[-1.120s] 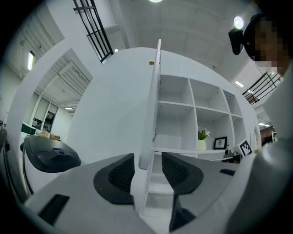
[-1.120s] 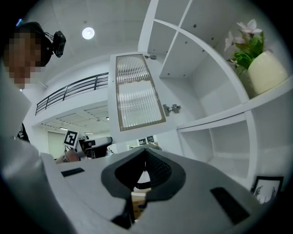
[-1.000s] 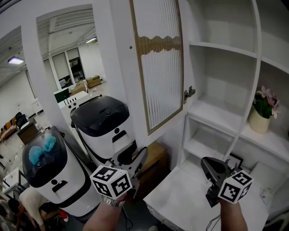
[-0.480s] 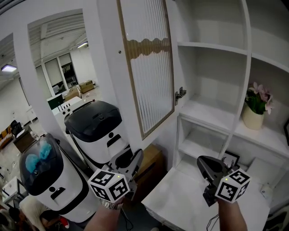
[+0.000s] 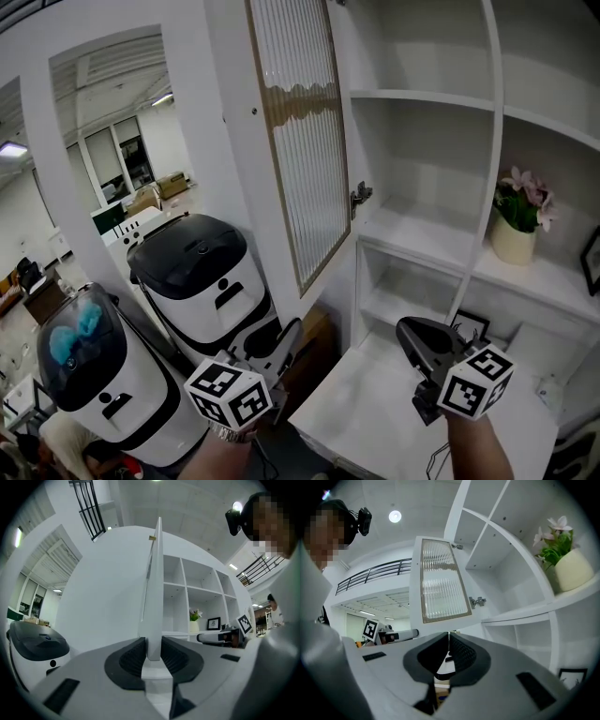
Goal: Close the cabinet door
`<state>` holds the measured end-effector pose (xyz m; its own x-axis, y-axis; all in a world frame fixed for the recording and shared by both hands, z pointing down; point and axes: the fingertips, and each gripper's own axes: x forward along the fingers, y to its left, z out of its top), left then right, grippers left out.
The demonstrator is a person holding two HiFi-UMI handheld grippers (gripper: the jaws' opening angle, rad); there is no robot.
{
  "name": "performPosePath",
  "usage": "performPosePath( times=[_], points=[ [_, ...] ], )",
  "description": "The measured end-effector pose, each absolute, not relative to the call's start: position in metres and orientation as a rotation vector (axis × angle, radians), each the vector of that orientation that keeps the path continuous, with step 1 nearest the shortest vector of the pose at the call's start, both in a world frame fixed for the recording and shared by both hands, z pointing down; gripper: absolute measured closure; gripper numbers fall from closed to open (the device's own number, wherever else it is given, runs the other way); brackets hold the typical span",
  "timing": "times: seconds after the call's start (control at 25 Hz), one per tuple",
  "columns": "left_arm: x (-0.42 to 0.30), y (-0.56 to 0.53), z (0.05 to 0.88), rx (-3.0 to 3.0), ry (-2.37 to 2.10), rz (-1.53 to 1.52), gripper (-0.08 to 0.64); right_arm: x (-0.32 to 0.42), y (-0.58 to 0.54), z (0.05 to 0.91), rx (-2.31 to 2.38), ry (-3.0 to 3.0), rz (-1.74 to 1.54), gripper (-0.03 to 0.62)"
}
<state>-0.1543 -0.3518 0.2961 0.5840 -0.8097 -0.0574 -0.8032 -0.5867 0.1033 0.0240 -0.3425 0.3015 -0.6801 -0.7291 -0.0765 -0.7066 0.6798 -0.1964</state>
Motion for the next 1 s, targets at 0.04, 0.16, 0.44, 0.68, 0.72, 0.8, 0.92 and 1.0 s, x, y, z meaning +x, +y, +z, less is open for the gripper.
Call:
performPosePath(
  times=[0.04, 0.16, 0.44, 0.68, 0.72, 0.8, 0.92, 1.0],
  points=[
    [-0.152, -0.351, 0.296, 2.739, -1.394, -0.152, 0.466, 0.024, -0.342, 0.300, -1.178, 2.741, -0.221, 0.586],
    [-0.144, -0.347, 0.296, 2.752, -1.376, -0.148, 0.465, 0.022, -0.339, 0.293, -1.162, 2.745, -0.202, 0.586],
    [-0.126, -0.340, 0.296, 2.784, -1.322, -0.141, 0.451, 0.005, -0.333, 0.277, -1.100, 2.770, -0.164, 0.509],
    [-0.114, -0.336, 0.296, 2.802, -1.289, -0.143, 0.442, -0.014, -0.325, 0.267, -1.036, 2.812, -0.131, 0.483],
    [-0.112, -0.335, 0.297, 2.806, -1.281, -0.142, 0.440, -0.019, -0.323, 0.266, -1.021, 2.819, -0.127, 0.477],
    [-0.106, -0.333, 0.296, 2.816, -1.263, -0.138, 0.435, -0.030, -0.320, 0.262, -0.989, 2.834, -0.116, 0.466],
    [-0.096, -0.331, 0.296, 2.831, -1.235, -0.132, 0.428, -0.044, -0.316, 0.258, -0.949, 2.853, -0.105, 0.445],
    [-0.089, -0.330, 0.296, 2.842, -1.215, -0.125, 0.422, -0.049, -0.314, 0.257, -0.938, 2.859, -0.098, 0.437]
  ],
)
